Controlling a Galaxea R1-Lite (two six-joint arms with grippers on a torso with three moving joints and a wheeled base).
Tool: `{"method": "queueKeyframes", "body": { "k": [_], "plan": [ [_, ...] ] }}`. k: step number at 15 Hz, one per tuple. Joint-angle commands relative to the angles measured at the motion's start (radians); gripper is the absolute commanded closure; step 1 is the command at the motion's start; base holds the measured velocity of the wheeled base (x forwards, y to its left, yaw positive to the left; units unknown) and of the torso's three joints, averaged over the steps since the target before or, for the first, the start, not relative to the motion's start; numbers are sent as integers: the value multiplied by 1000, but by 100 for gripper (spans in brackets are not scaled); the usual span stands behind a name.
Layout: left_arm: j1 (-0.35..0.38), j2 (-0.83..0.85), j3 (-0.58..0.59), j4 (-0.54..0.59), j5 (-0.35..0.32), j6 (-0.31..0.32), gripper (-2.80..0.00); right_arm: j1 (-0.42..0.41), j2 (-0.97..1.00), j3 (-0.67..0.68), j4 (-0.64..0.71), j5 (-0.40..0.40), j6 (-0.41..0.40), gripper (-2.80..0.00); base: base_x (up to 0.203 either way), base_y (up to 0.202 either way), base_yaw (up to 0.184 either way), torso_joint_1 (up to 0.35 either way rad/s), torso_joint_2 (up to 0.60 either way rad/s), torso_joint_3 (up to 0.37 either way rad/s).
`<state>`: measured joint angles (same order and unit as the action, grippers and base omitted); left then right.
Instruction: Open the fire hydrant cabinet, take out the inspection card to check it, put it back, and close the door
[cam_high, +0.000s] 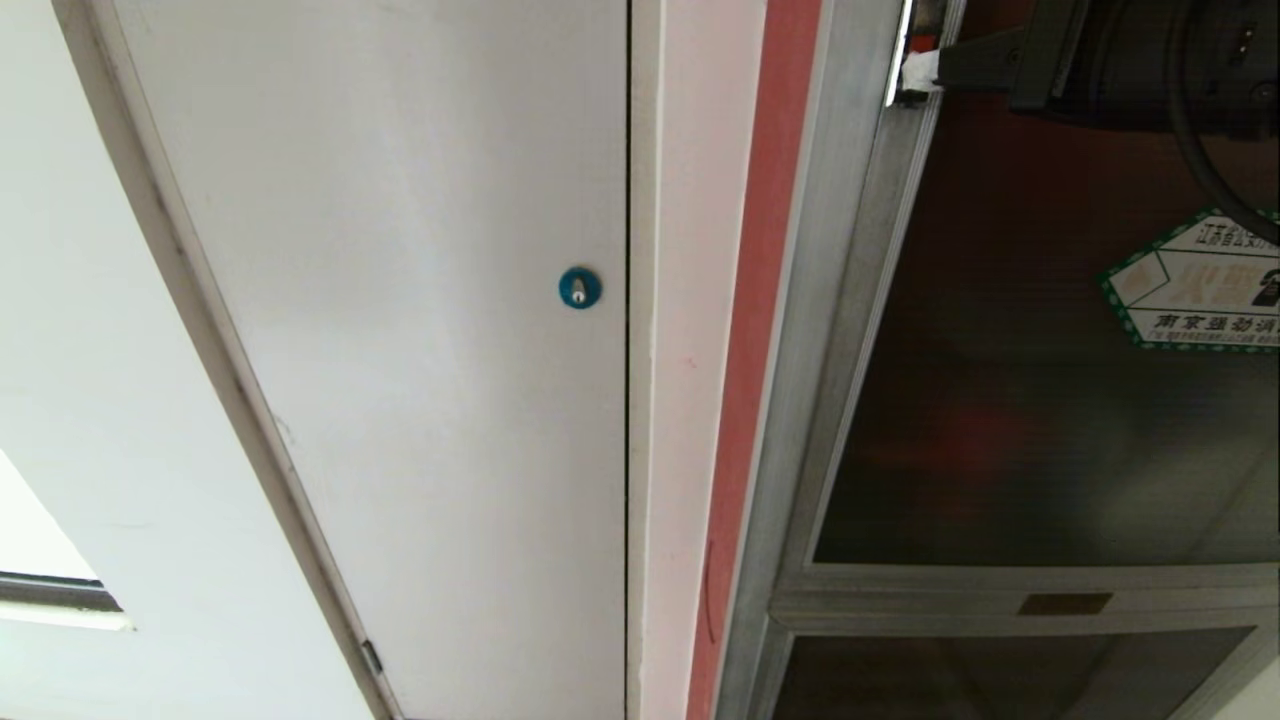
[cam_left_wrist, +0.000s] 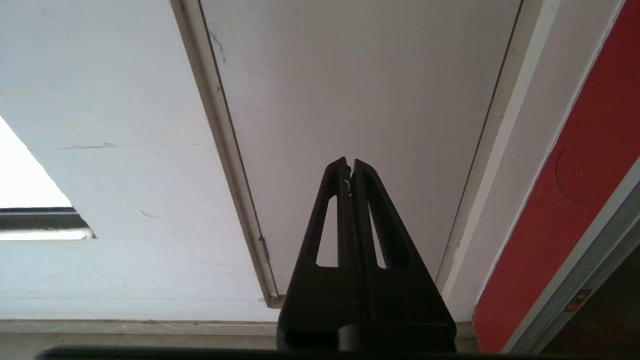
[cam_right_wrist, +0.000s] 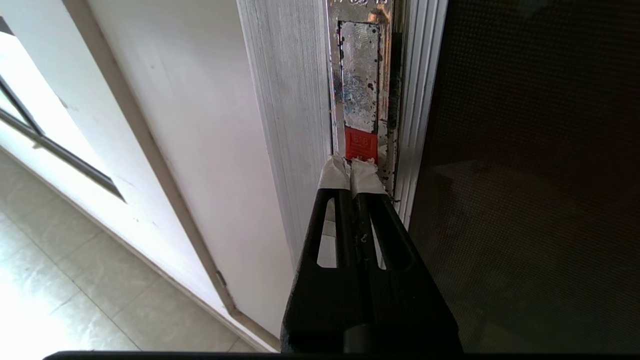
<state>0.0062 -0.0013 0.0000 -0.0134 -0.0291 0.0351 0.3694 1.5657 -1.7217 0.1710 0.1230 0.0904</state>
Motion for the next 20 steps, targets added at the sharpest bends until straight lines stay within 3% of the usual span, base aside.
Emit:
{"method": "queueKeyframes", "body": {
  "k": [1,20],
  "plan": [
    [1,0,8,0,0,0,0,-3,4,-2,-4,-12,0,0,0,0,0,0,0,0],
    [1,0,8,0,0,0,0,1,-64,16,17,0,3,0,0,0,0,0,0,0]
  ]
}}
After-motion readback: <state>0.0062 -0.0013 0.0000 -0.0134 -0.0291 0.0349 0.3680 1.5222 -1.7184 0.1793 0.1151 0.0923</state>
